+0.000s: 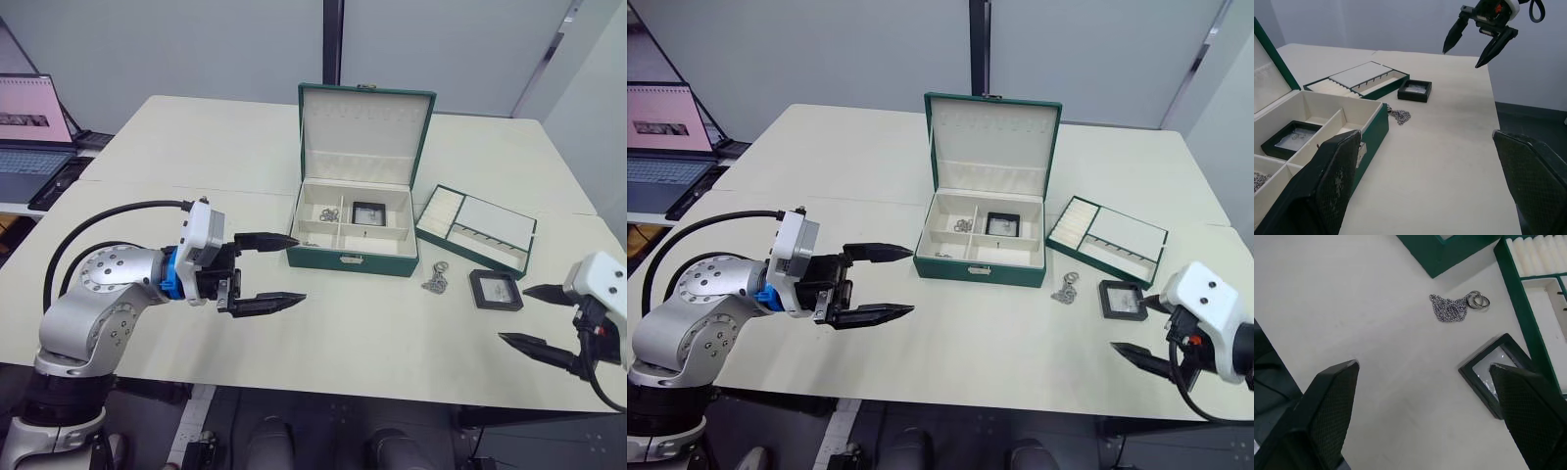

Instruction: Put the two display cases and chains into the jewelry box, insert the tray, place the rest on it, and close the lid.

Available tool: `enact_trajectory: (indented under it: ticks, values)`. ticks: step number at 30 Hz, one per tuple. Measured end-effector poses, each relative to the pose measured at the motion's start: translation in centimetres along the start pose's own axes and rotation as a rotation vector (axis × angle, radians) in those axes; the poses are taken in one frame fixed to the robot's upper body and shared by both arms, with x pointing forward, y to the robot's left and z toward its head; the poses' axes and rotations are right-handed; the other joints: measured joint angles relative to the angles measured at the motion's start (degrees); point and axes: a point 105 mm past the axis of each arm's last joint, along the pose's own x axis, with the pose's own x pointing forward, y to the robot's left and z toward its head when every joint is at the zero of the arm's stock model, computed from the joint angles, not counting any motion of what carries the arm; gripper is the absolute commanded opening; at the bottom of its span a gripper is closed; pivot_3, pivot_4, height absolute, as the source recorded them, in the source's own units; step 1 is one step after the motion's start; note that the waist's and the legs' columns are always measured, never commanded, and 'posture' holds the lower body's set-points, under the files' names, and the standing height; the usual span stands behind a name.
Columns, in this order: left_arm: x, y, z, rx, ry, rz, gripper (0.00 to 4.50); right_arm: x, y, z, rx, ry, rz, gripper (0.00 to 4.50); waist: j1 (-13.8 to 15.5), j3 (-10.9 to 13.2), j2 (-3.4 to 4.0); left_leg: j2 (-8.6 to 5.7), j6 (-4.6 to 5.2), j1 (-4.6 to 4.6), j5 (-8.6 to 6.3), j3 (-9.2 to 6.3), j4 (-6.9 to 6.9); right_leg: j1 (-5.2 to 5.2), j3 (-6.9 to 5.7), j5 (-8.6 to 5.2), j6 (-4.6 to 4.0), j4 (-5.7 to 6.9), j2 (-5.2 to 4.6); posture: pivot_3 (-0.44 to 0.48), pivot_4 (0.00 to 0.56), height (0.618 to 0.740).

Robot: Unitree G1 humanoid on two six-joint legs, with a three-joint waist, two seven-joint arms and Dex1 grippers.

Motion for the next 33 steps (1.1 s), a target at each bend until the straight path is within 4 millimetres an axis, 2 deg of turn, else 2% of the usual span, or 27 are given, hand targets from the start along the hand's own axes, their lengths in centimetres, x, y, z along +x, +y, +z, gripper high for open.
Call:
enact_trajectory:
  ticks: [5, 11, 16, 23, 32, 33]
  values:
    - [-0.1, -0.1, -0.5, -0.012, 0.003, 0.007, 4.46, 1.2, -2.9, -1.2, -0.067, 0.086, 0.015, 4.50, -0.2, 0.1, 0.14, 0.02, 0.00, 0.01, 0.00, 0.03, 0.02, -0.03, 0.01, 0.00, 0.00, 0.01, -0.01, 0.000, 0.150, 0.740]
    - [-0.3, -0.1, -0.9, -0.004, 0.006, 0.020, 4.46, 3.4, -4.3, -2.6, -0.120, 0.160, 0.072, 4.50, -0.3, 0.2, 0.32, 0.02, -0.01, 0.01, 0.01, 0.06, 0.05, -0.05, 0.03, 0.00, -0.01, 0.01, -0.03, 0.000, 0.150, 0.740]
    - [-0.4, -0.4, -1.5, -0.010, 0.010, 0.028, 4.46, 5.2, -4.0, -3.6, -0.166, 0.187, 0.150, 4.50, -0.4, 0.2, 0.38, 0.03, -0.20, 0.01, 0.12, 0.07, 0.06, -0.06, 0.03, 0.00, -0.01, 0.03, -0.03, 0.000, 0.150, 0.740]
    - [-0.6, -0.6, -1.9, -0.015, 0.012, 0.032, 4.46, 6.6, -4.2, -4.3, -0.209, 0.204, 0.187, 4.50, -0.6, 0.2, 0.41, 0.04, -0.21, 0.01, 0.12, 0.07, 0.07, -0.05, 0.02, 0.00, -0.01, 0.05, -0.03, 0.000, 0.150, 0.740]
    - [-0.7, -0.8, -2.2, -0.017, 0.014, 0.036, 4.46, 7.3, -4.4, -4.7, -0.221, 0.216, 0.198, 4.50, -0.7, 0.2, 0.47, 0.03, -0.21, 0.01, 0.12, 0.07, 0.08, -0.05, 0.01, 0.00, -0.01, 0.05, -0.04, 0.000, 0.150, 0.740]
    - [-0.7, -0.8, -2.2, -0.018, 0.014, 0.036, 4.49, 7.4, -4.4, -4.7, -0.219, 0.215, 0.200, 4.32, -0.7, 0.2, 0.47, 0.03, -0.21, 0.01, 0.12, 0.07, 0.08, -0.05, 0.02, 0.01, -0.01, 0.05, -0.03, 0.000, 0.150, 0.740]
